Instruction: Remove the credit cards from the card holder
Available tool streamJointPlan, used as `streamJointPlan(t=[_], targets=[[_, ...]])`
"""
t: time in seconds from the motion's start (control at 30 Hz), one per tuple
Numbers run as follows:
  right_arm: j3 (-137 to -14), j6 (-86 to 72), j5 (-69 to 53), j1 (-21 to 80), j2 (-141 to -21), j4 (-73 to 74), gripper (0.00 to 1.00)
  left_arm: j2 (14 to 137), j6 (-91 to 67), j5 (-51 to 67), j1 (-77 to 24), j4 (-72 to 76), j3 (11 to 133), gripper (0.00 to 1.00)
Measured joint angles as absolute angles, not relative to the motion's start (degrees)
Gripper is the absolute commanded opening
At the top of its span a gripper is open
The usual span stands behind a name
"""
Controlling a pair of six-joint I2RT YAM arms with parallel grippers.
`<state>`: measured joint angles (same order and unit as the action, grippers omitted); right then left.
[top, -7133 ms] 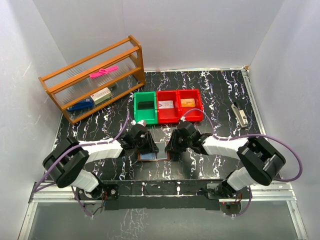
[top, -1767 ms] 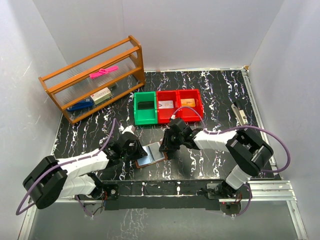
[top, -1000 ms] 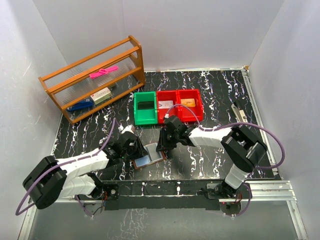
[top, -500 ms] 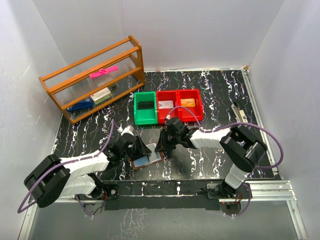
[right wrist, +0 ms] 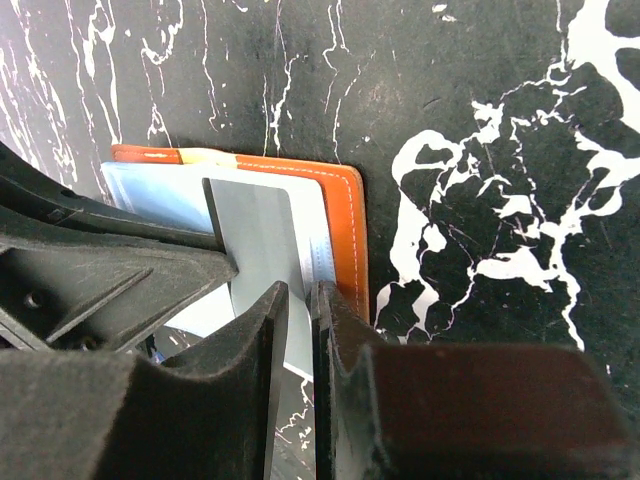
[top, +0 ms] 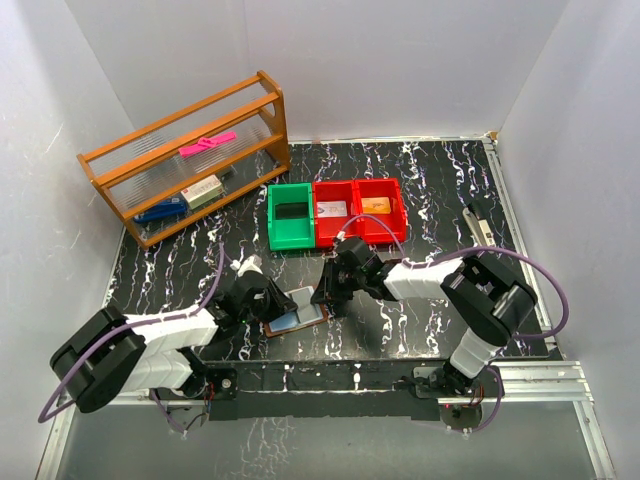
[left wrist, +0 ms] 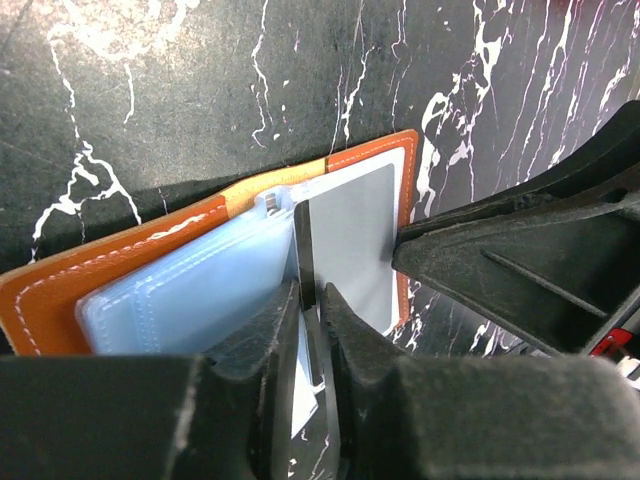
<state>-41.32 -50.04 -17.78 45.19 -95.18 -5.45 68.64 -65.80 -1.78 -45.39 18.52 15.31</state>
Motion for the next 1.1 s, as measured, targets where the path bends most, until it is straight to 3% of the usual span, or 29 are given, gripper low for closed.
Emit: streamJointPlan(t=[0.07, 0.3, 0.7, 0.8, 1.1], targets=[[-41.1, -50.0, -17.8, 45.1, -95.1, -5.6, 0.15, 69.0, -65.6, -1.7, -45.3, 18.8, 15.3, 0.00], [-40.7, -51.1, -17.0, 45.0, -94.7, -5.7, 0.19, 67.5, -65.3, -2.0, -45.3, 17.0, 15.3, 0.00], [-40.7, -52.6, -15.8, 45.7, -94.7, -5.8, 0.17, 60.9, -62.2, -2.6, -45.5, 7.2, 15.4, 0.00], [-40.7, -52.4, -15.9, 45.7, -94.7, -5.8, 0.18, 60.6, -62.2, -2.6, -45.5, 7.1, 15.4, 0.11], [-41.4, -49.6, -15.4, 46.0, -92.9, -1.5, 0.22, 61.7, -62.2, -2.3, -45.6, 8.3, 15.4, 0.19]])
